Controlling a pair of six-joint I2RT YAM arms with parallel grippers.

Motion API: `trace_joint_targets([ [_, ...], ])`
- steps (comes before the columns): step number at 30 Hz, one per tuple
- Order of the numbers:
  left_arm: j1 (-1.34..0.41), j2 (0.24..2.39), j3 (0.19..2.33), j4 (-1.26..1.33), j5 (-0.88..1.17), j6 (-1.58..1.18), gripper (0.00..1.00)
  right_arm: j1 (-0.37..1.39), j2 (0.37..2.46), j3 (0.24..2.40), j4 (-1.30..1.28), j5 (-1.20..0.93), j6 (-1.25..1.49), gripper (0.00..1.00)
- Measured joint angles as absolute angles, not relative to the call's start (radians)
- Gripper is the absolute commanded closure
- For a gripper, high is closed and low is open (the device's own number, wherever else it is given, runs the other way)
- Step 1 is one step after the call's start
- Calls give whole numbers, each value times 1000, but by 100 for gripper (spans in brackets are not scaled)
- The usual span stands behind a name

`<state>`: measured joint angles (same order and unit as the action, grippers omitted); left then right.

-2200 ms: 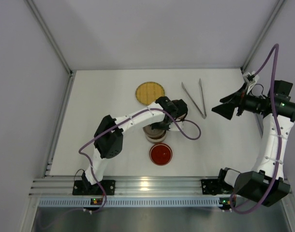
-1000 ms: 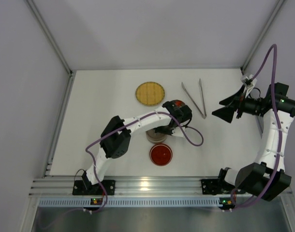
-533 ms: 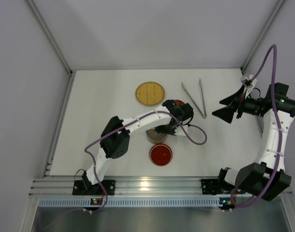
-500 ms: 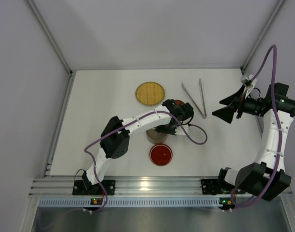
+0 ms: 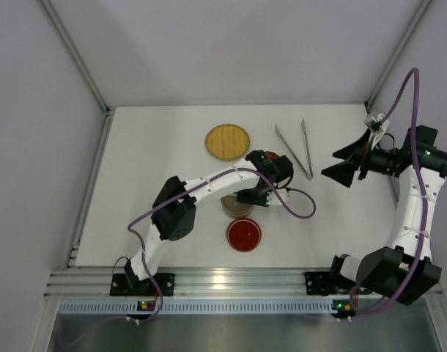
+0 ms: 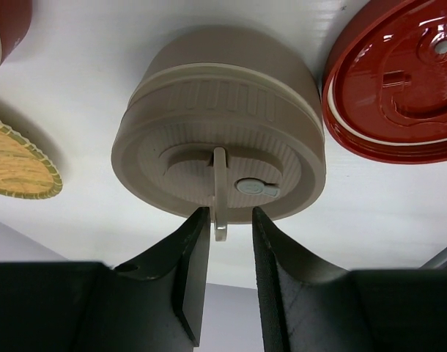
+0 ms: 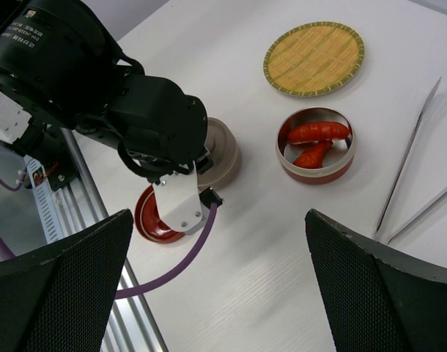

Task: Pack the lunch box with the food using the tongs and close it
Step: Close the box lid on the packing box.

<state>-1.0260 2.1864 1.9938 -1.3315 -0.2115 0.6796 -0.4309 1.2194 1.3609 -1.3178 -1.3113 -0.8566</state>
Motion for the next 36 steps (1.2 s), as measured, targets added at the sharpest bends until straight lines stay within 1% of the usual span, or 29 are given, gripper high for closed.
trace_joint_targets([
  [10,-978,2119,1868,-1325,-189,653,68,-435,1219,1361,-1318,-1312,-857,1],
  [14,-940,2062,1839,-1287,-170,638,67,-435,1219,1361,-1318,-1314,-856,1],
  [16,-923,2018,1810,-1245,-163,630,64,-435,1219,1358,-1318,-1316,-856,1],
  [17,-917,1997,1798,-1231,-160,629,59,-435,1219,1354,-1319,-1319,-856,1],
  [18,-914,1970,1779,-1204,-155,627,44,-435,1219,1350,-1320,-1320,-856,1],
  [19,-913,1948,1762,-1185,-146,629,40,-435,1219,1348,-1322,-1320,-856,1],
  [21,-913,1900,1733,-1154,-119,624,37,-435,1219,1348,-1324,-1322,-856,1],
  [22,-914,1874,1716,-1134,-104,623,33,-435,1219,1348,-1325,-1323,-856,1],
  [25,-906,1805,1684,-1103,-35,623,32,-435,1219,1348,-1325,-1324,-856,1],
  [27,-884,1755,1671,-1087,47,620,31,-435,1218,1348,-1325,-1324,-856,1],
  [30,-790,1665,1637,-1029,185,580,32,-435,1216,1348,-1325,-1324,-856,1],
  [33,-679,1556,1543,-926,262,511,33,-435,1211,1347,-1325,-1325,-856,1],
  [36,-651,1483,1440,-844,295,459,33,-436,1207,1336,-1325,-1327,-856,1],
])
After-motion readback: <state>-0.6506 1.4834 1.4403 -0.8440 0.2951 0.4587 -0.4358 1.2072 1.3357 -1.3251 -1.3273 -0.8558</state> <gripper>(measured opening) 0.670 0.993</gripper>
